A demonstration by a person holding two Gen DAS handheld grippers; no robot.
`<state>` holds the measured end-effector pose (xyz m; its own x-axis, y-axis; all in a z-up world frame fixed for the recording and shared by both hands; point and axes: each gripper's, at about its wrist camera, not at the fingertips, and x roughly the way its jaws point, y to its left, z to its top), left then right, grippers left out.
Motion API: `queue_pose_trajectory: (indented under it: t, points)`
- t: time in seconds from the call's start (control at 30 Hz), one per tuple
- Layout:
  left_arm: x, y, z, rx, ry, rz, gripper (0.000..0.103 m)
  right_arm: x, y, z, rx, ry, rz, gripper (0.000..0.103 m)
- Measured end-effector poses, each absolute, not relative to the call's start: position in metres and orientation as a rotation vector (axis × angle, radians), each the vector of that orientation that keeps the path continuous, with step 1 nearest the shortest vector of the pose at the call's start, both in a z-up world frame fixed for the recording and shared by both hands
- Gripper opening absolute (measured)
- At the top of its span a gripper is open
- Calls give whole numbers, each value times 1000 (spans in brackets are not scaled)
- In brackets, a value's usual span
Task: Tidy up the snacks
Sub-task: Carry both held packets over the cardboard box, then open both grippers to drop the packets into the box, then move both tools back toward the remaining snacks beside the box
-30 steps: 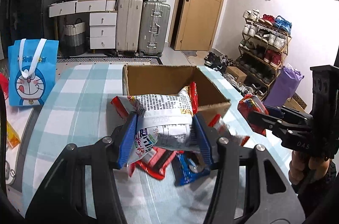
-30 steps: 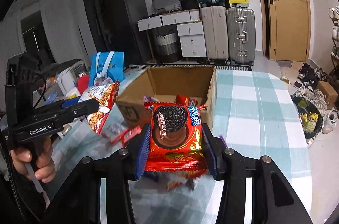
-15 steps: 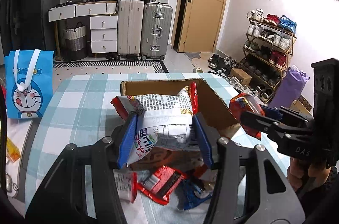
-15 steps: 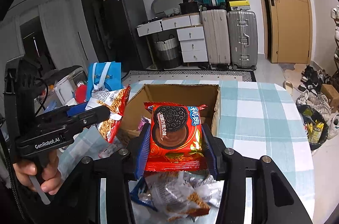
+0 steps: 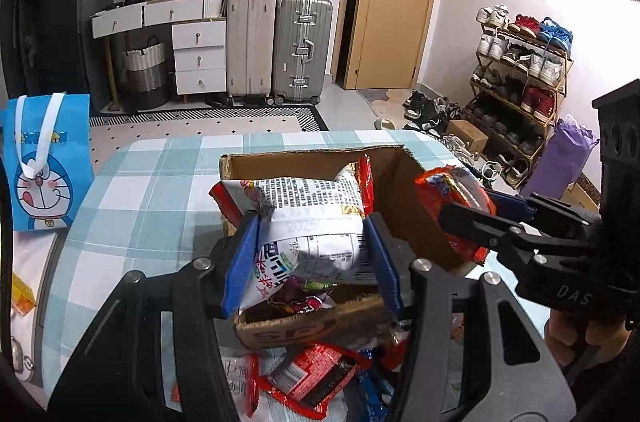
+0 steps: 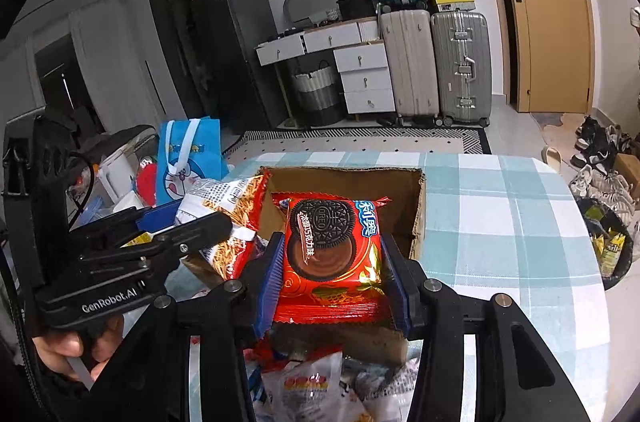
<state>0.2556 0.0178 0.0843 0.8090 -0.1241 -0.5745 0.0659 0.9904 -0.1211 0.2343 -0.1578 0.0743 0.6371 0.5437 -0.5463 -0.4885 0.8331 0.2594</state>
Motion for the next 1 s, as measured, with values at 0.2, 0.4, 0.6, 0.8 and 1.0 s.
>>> queue_pose_trajectory:
  t: [0.2, 0.4, 0.6, 0.8, 1.0]
  points:
    - [280, 18, 70, -99, 630, -100, 48, 253, -147, 66, 85, 670, 587, 47]
    - [296, 15, 59, -86, 659, -104, 33, 266, -139, 56, 72, 683, 584, 47]
    - [299, 17, 57, -99, 662, -102, 34, 271, -140, 52, 79, 686, 577, 47]
    - [282, 23, 62, -84, 626, -58, 86, 264, -150, 60, 76, 658, 558, 74]
    - [254, 37, 65, -105, 621, -49, 102, 242, -167, 64, 48, 668, 556, 102]
